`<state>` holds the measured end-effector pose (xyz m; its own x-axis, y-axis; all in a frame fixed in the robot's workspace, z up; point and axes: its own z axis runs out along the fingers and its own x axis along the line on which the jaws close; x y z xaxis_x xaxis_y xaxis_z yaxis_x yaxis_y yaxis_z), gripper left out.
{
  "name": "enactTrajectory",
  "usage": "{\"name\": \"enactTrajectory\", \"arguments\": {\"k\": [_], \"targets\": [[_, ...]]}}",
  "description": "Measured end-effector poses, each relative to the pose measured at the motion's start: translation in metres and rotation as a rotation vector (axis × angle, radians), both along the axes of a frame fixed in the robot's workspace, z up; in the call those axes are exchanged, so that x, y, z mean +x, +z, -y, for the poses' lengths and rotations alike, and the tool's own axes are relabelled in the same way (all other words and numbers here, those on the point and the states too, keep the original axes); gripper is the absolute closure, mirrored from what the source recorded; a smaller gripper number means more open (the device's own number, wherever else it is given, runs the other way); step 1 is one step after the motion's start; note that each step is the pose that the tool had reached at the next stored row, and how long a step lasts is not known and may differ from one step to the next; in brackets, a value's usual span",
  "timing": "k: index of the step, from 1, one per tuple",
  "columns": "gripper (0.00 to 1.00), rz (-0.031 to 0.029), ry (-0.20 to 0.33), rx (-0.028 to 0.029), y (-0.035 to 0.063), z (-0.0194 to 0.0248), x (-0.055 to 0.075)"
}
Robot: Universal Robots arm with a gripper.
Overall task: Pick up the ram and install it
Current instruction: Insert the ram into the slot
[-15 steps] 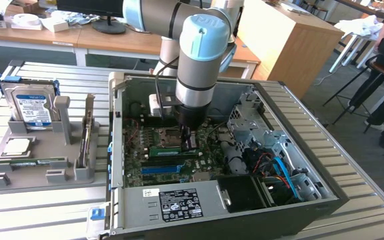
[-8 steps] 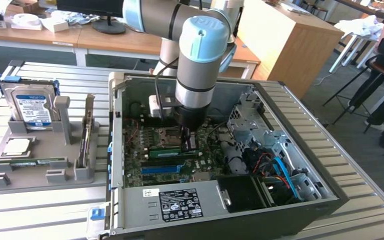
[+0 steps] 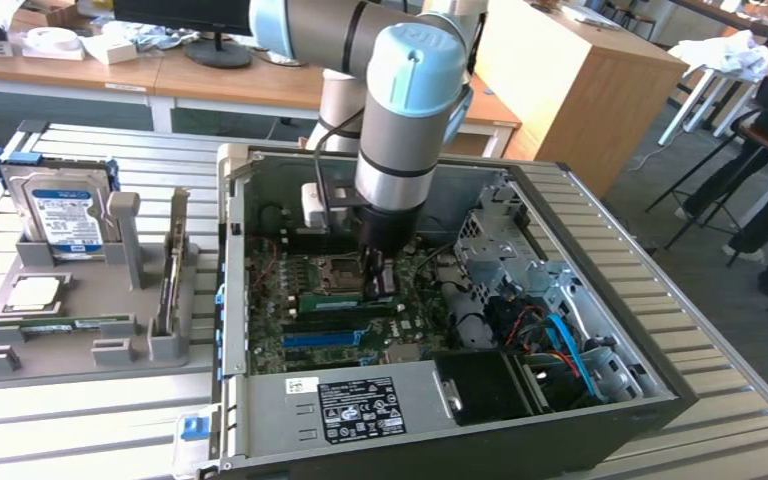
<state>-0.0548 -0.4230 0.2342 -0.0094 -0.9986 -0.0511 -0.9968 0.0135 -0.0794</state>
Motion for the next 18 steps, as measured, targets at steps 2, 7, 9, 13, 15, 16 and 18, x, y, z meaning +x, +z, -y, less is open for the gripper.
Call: {"name": "enactTrajectory", "arguments": {"k": [2,7,9,13,15,16,18], "targets": [[0.88,-0.0030,0.000,0.0001,0.0024,0.0000,0.0003],[0.88,-0.0039,0.000,0.0000,0.0046,0.0000,0.0004],[0.88,-0.0037,0.000,0.0003,0.0048,0.0000,0.0004],[0.88,-0.0038,0.000,0.0000,0.0049,0.0000,0.0004],[0.88,-0.0038,0.000,0.0001,0.0049,0.0000,0.0004],[0.88,-0.0038,0.000,0.0001,0.0049,0.0000,0.0004],[0.88,-0.0038,0.000,0.0001,0.0049,0.0000,0.0004]]}}
